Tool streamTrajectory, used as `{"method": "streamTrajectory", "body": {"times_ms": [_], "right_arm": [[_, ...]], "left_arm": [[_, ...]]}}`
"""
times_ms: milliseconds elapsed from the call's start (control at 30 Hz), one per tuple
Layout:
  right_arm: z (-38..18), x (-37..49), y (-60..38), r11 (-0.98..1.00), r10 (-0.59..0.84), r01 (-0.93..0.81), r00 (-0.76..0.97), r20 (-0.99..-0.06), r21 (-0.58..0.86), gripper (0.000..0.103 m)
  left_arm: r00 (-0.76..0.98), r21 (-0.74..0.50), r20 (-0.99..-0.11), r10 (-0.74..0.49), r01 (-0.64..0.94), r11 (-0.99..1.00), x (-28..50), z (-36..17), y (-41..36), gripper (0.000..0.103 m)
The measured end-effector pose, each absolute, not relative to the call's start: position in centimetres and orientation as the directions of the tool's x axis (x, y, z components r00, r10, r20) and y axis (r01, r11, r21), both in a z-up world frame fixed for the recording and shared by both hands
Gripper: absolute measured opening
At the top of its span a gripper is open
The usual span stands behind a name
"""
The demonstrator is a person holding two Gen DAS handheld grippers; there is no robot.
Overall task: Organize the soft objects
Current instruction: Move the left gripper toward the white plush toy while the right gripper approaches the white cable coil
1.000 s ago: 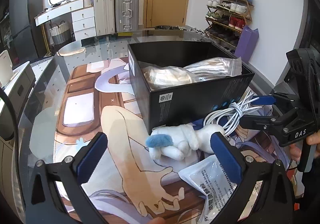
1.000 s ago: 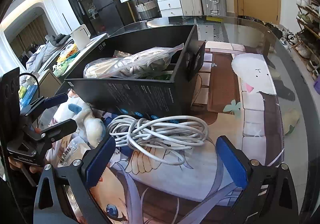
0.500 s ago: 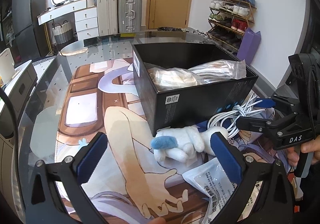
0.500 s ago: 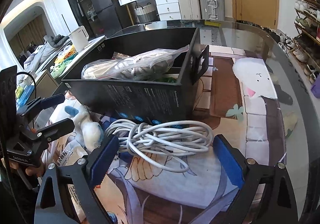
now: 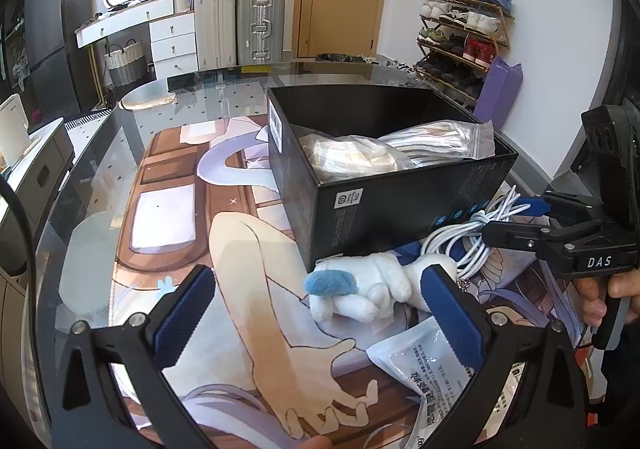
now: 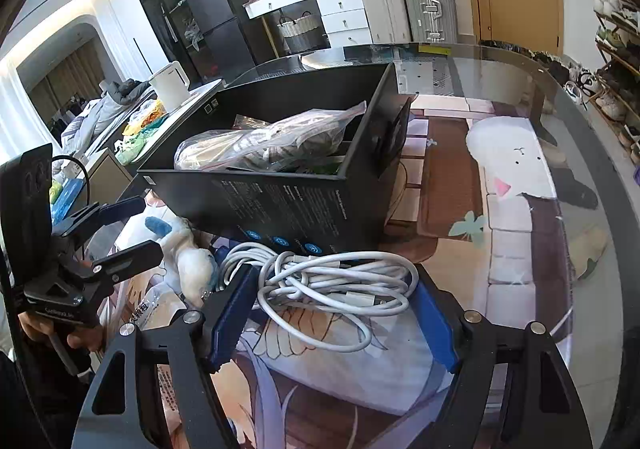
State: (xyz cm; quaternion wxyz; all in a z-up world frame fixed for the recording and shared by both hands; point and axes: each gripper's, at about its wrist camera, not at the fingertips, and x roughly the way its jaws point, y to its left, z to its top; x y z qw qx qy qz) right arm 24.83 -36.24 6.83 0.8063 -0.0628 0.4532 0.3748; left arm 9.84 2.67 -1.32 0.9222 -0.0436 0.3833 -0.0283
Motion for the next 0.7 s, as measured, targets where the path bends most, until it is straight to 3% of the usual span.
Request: {"method": "streamTrajectory", "body": {"times_ms": [200, 333, 700], "right_arm": [[7.8, 24.9, -37.4, 0.715, 0.552, -0.658, 0.323, -0.768, 0.237, 0.076], [8.7, 25.0, -38.0, 0.71, 0.569, -0.658, 0.325, -0.755, 0.252, 0.068], [8.2, 24.0, -38.4, 0.636, 0.576, -0.732, 0.237, -0.783, 0.246, 0.07]], "left_arm": [[0.704, -0.102, -0.705, -0.086, 0.02, 0.995, 9.8, -1.3, 2.7, 0.103], [0.704, -0.104, -0.704, -0.087, 0.019, 0.994, 9.8, -1.3, 2.7, 0.103], [0.701, -0.1, -0.708, -0.088, 0.024, 0.995, 9.8, -1.3, 2.5, 0.103]]}}
